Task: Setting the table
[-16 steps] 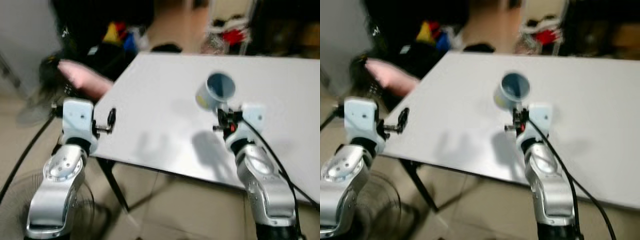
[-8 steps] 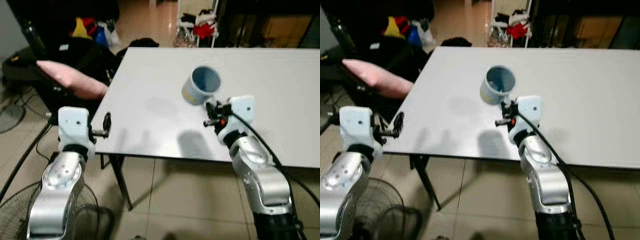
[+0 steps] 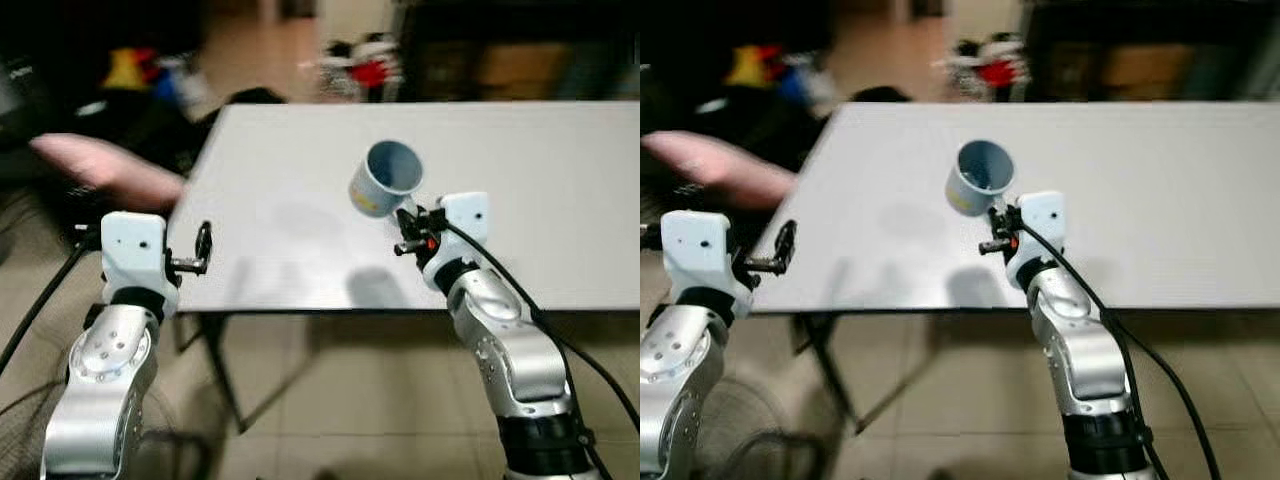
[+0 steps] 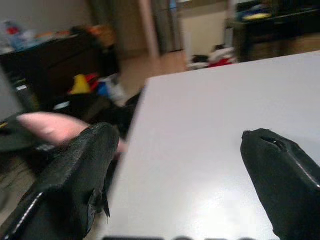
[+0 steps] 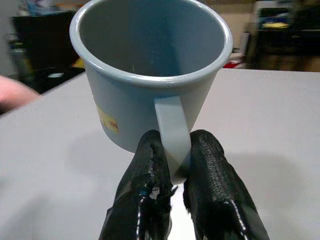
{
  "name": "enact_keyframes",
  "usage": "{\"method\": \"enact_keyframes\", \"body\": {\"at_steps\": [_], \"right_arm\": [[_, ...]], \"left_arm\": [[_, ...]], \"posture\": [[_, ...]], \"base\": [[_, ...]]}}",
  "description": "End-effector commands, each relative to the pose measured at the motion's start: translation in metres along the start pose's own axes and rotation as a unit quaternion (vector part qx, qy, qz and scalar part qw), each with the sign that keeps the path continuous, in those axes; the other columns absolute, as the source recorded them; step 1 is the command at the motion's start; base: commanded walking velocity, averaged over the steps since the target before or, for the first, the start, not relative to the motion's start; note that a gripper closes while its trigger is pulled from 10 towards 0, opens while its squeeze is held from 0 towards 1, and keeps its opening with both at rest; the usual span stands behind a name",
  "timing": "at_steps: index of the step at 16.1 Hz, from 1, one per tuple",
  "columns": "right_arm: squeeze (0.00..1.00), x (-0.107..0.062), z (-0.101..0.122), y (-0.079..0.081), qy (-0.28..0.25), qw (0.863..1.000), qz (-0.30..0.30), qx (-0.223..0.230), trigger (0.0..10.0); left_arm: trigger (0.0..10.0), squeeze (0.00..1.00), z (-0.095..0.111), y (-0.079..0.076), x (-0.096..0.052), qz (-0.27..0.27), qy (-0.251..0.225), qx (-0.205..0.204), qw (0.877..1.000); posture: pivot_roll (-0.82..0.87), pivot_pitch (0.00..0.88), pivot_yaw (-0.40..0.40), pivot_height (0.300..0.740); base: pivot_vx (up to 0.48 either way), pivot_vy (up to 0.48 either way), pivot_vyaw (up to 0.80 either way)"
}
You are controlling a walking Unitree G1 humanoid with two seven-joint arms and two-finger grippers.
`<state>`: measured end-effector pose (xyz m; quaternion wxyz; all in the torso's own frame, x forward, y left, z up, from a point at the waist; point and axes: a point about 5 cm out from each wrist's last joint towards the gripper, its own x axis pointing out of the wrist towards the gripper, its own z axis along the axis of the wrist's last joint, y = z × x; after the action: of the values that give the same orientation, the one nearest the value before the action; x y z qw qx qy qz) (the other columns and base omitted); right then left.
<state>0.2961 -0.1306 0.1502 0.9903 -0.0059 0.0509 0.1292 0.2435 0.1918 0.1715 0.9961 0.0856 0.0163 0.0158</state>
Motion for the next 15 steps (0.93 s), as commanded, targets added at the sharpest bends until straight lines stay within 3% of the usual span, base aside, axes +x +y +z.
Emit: {"method": "enact_keyframes", "body": {"at_steps": [1, 10, 12, 15], "right_arm": [[0.0, 0.002, 0.002, -0.001, -0.005, 1.0, 0.001, -0.004, 10.0], [0.0, 0.007, 0.002, 0.013, 0.0, 0.998, 0.056, -0.005, 10.0], [0.0, 0.008, -0.001, 0.016, 0.02, 0.997, 0.078, -0.003, 10.0], [0.0, 0.013, -0.005, 0.015, 0.06, 0.992, 0.105, -0.034, 10.0]], "left_arm": [[10.0, 0.0, 0.002, -0.001, 0.0, -0.007, -0.002, 0.002, 1.0], [10.0, 0.0, 0.002, 0.001, -0.003, 0.001, 0.0, 0.005, 1.0], [10.0, 0.0, 0.001, 0.001, -0.005, 0.0, 0.003, 0.004, 1.0], [10.0, 0.0, -0.002, -0.003, -0.009, -0.03, 0.01, 0.01, 0.999]], "posture": [[-0.07, 0.0, 0.062, 0.74], [-0.07, 0.0, 0.05, 0.74], [-0.06, 0.0, 0.048, 0.74], [-0.07, 0.0, 0.048, 0.74]], "base": [[0.352, 0.0, 0.0], [0.357, 0.0, 0.0], [0.352, 0.0, 0.0], [0.0, 0.0, 0.0]]}}
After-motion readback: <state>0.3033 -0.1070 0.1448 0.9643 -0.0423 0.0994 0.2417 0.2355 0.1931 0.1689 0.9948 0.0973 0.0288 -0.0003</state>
